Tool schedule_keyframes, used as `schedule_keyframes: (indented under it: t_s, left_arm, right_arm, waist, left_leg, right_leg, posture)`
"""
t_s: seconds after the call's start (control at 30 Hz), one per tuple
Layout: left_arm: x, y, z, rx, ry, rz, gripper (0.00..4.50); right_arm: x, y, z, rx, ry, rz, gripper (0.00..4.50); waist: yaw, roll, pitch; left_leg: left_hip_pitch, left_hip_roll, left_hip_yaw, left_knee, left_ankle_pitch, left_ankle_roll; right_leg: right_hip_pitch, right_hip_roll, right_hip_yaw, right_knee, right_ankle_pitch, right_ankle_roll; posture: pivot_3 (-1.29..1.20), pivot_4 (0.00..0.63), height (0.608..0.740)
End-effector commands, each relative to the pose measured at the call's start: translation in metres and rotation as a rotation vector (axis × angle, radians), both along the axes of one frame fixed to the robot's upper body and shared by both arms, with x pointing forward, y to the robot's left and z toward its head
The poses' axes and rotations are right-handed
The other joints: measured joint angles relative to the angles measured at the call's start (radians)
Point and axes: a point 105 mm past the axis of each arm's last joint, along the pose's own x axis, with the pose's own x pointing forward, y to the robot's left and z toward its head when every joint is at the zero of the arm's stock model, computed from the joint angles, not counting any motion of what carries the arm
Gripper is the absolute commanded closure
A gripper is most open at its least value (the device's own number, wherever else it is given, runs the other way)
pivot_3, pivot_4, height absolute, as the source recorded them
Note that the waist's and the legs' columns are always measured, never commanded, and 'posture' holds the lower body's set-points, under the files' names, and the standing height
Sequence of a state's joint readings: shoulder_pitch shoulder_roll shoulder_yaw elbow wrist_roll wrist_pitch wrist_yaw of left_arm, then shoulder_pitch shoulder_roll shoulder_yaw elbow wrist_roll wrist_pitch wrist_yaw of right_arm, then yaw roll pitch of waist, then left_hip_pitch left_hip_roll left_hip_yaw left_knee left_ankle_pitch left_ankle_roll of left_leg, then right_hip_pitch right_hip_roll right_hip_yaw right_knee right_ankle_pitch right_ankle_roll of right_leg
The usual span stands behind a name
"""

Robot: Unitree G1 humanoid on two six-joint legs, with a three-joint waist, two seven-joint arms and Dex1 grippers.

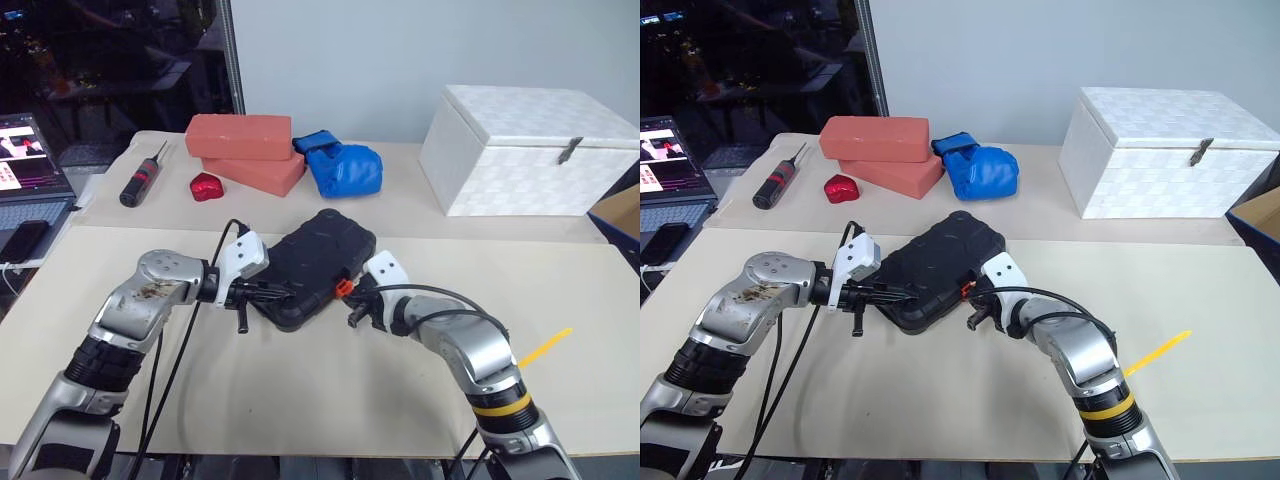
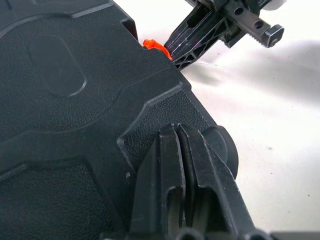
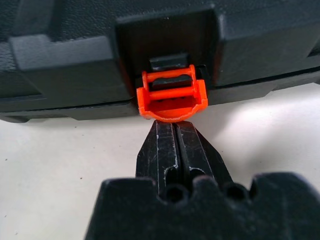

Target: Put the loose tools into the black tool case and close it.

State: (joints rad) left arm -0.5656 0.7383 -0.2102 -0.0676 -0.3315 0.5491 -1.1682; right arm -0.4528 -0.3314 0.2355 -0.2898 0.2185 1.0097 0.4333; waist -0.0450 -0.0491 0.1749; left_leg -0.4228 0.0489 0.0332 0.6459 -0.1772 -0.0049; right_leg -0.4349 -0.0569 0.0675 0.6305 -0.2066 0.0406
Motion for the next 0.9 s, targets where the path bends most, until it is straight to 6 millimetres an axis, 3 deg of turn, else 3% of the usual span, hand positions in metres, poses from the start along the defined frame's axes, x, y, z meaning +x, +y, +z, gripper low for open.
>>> schedule_keyframes:
  t_s: [0.03, 0.63, 0.9]
  left_arm:
    - [-0.003, 0.001, -0.019, 0.038, 0.056, 0.009, 4.36]
    - [-0.007, -0.005, -0.041, 0.098, 0.093, 0.014, 4.36]
    - [-0.008, -0.008, -0.044, 0.092, 0.100, 0.016, 4.36]
  right_arm:
    - [0.005, 0.009, 0.028, 0.028, -0.111, 0.035, 4.50]
    - [0.000, 0.017, 0.055, 0.025, -0.144, 0.057, 4.50]
    - [0.004, 0.036, 0.064, 0.026, -0.159, 0.113, 4.50]
  waist:
    - [0.000, 0.000, 0.000]
    - [-0.002, 0.000, 0.000]
    - [-0.014, 0.001, 0.000]
  left_leg:
    - [0.000, 0.000, 0.000, 0.000, 0.000, 0.000]
    - [0.000, 0.000, 0.000, 0.000, 0.000, 0.000]
    - [0.001, 0.001, 0.000, 0.000, 0.000, 0.000]
  right_leg:
    - [0.000, 0.000, 0.000, 0.000, 0.000, 0.000]
    - [0.000, 0.000, 0.000, 0.000, -0.001, -0.002]
    - [0.000, 0.001, 0.000, 0.001, 0.000, -0.001]
  posture:
    - [0.00, 0.150, 0.740]
    - [0.00, 0.150, 0.740]
    - [0.00, 0.150, 0.740]
